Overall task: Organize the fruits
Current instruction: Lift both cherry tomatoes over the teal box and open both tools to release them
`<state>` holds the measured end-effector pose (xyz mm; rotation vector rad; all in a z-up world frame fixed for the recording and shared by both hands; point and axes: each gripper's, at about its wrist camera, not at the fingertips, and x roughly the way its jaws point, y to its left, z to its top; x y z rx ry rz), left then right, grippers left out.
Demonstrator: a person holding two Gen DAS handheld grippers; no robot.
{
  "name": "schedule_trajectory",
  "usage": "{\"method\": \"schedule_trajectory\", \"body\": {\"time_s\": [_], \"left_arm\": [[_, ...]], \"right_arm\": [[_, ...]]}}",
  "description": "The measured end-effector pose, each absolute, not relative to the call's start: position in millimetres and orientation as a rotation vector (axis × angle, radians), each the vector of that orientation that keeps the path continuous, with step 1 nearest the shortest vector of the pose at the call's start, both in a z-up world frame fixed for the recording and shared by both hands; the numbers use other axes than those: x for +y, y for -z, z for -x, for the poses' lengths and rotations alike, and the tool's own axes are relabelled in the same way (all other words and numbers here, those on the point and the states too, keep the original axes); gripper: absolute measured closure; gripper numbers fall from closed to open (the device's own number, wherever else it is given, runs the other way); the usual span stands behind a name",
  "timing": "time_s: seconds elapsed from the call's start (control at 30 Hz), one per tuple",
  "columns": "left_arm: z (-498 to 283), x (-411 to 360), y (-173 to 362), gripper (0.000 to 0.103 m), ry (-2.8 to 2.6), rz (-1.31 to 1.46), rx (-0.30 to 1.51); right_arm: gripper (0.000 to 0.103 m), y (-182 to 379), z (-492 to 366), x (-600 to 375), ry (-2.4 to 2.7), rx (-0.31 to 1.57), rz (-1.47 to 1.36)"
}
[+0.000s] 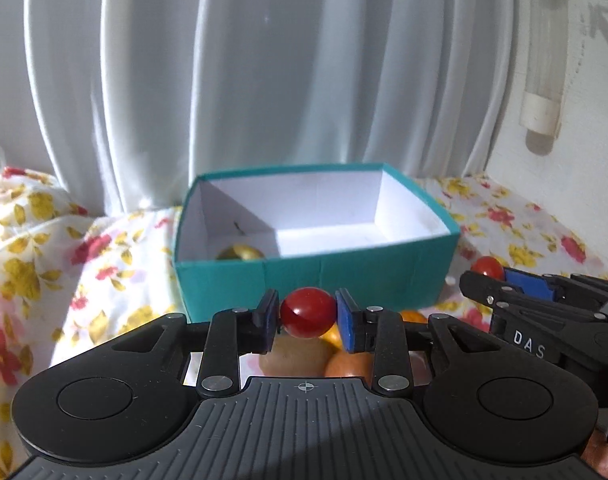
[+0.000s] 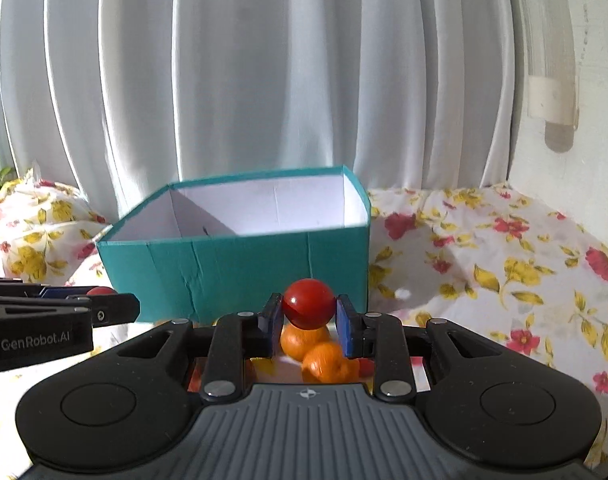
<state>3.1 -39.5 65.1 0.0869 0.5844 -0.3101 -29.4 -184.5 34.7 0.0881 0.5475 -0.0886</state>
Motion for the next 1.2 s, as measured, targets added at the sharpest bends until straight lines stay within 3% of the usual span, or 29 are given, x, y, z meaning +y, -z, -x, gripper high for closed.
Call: {"method": "schedule_trajectory", "body": {"time_s": [0.3,1.2], "left_arm": [[-76.4,-36.2,-109.1,0.069,0.218,0.005,0.683],[-131.8,-40.8,-50.8,0.069,0.142,-0.103,0.793]], "right_arm": [[0.076,-102.0,-38.2,-185.9,0.033,0.452,-0.084],[0.076,-33.5,-104.2,-190.2,0.092,0.611,-0.028]]}}
